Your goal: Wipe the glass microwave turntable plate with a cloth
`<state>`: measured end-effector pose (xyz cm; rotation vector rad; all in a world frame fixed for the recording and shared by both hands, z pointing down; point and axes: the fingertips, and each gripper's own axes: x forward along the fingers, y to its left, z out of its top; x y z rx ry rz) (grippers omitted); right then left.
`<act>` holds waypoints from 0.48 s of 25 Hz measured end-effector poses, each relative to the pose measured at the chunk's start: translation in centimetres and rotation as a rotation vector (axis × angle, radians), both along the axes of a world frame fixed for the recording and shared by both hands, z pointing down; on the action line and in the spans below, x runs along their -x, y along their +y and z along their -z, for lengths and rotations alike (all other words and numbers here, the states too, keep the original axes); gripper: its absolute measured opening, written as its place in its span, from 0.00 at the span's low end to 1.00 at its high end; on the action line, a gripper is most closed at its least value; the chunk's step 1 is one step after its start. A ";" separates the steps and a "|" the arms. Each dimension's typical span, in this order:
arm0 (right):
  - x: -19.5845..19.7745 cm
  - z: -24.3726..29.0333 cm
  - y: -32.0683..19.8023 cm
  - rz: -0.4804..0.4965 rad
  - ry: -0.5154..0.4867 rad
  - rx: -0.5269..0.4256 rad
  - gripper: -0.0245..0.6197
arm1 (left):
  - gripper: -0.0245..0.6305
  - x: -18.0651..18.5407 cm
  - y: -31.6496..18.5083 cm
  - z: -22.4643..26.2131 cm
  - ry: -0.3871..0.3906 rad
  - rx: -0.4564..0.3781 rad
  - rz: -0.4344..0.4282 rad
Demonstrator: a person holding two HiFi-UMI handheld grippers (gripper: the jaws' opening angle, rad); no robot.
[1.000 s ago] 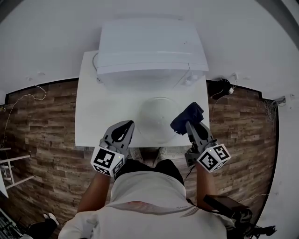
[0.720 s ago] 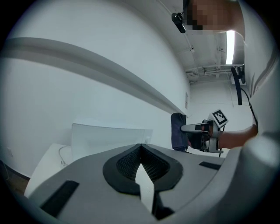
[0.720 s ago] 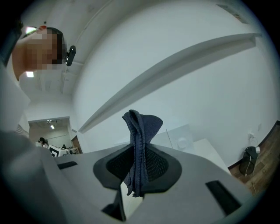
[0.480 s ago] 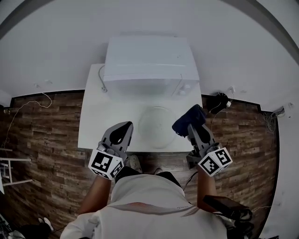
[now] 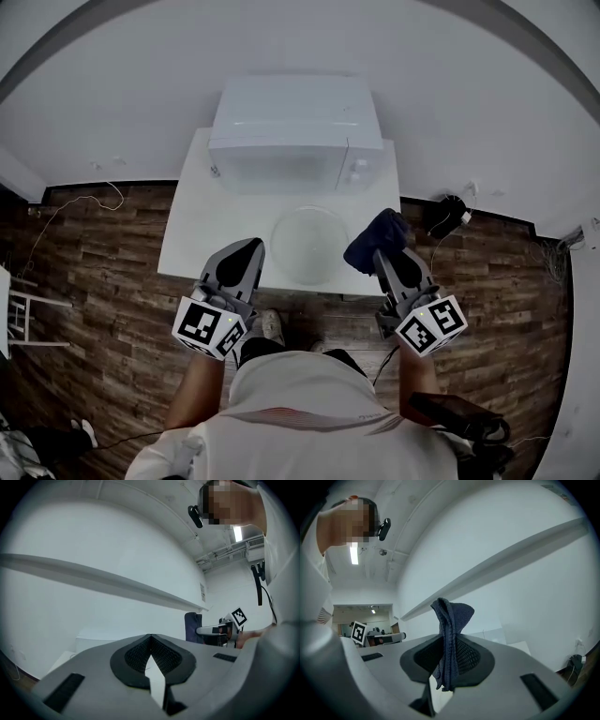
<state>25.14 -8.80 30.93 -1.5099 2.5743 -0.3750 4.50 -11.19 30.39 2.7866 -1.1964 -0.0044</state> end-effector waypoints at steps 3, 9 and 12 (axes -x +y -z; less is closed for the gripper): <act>-0.6 -0.1 1.9 0.026 0.012 -0.004 0.13 | 0.05 -0.8 2.2 0.1 -0.032 -0.004 0.019; -1.8 0.1 5.0 0.030 0.004 -0.015 0.13 | 0.05 -1.3 5.5 1.2 -0.057 -0.004 0.049; -1.9 0.1 6.3 0.019 0.012 -0.018 0.13 | 0.05 -1.6 6.6 1.6 -0.060 -0.020 0.041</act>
